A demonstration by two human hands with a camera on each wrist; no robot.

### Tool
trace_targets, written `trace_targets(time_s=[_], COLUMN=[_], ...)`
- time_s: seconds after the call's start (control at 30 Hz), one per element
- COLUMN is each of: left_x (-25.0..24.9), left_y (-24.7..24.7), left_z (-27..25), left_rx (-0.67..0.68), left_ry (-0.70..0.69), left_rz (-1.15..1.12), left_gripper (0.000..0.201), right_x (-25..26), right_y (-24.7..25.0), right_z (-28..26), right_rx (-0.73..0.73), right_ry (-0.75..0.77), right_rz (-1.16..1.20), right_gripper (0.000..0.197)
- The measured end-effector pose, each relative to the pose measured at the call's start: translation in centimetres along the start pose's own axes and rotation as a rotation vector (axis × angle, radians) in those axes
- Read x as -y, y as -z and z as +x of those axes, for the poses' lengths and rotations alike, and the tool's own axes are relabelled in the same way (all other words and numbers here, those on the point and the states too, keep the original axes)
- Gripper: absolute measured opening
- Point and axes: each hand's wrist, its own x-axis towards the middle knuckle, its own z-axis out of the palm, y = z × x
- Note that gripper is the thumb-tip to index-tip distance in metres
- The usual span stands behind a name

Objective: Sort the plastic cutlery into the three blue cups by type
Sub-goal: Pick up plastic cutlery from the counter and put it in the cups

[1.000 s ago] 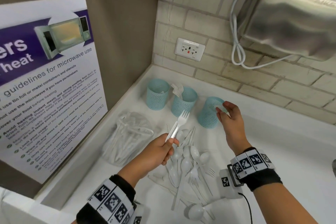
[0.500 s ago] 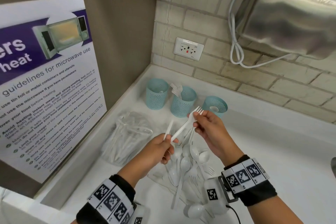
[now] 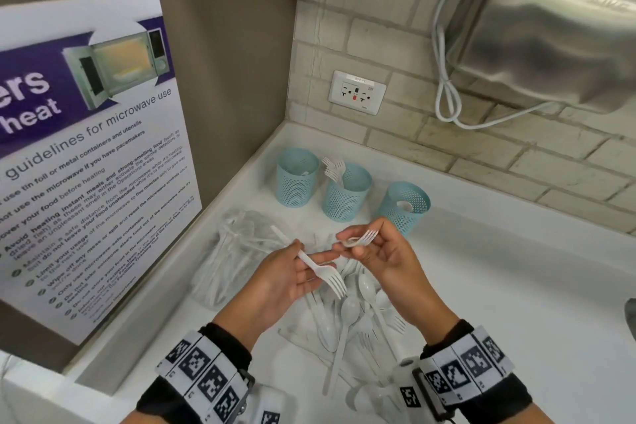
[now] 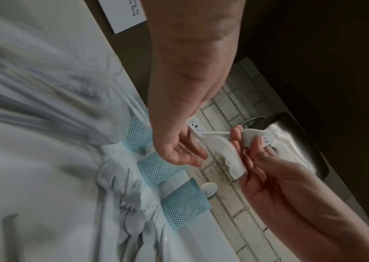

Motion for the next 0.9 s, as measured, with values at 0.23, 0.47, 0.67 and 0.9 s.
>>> trace_targets(time_s=[0.23, 0.47, 0.67, 0.9], left_x=[-0.3, -0.4, -0.3, -0.5], left_y=[-0.4, -0.3, -0.5, -1.1], left_z=[-0.5, -0.2, -0.1, -0.5], left_rx=[0.029, -0.025, -0.013, -0.089], left_ry=[0.006, -0.014, -0.014, -0.056], left_rz=[0.003, -0.002, -0.069, 0.479], left_gripper=[0.036, 0.027, 0.04, 0.075], right_x=[-1.5, -0.6, -1.0, 0.4], right_y=[-0.6, -1.3, -1.8, -1.5], right_z=[-1.0, -1.5, -0.9, -0.1], right_rx=[0.243, 0.45, 0.308, -0.066], right_ry=[-0.016, -0.043, 0.138, 0.111], right_rz=[-0.295, -0.578, -0.649, -0.512], right_gripper=[0.017, 0.054, 0.03, 0.01])
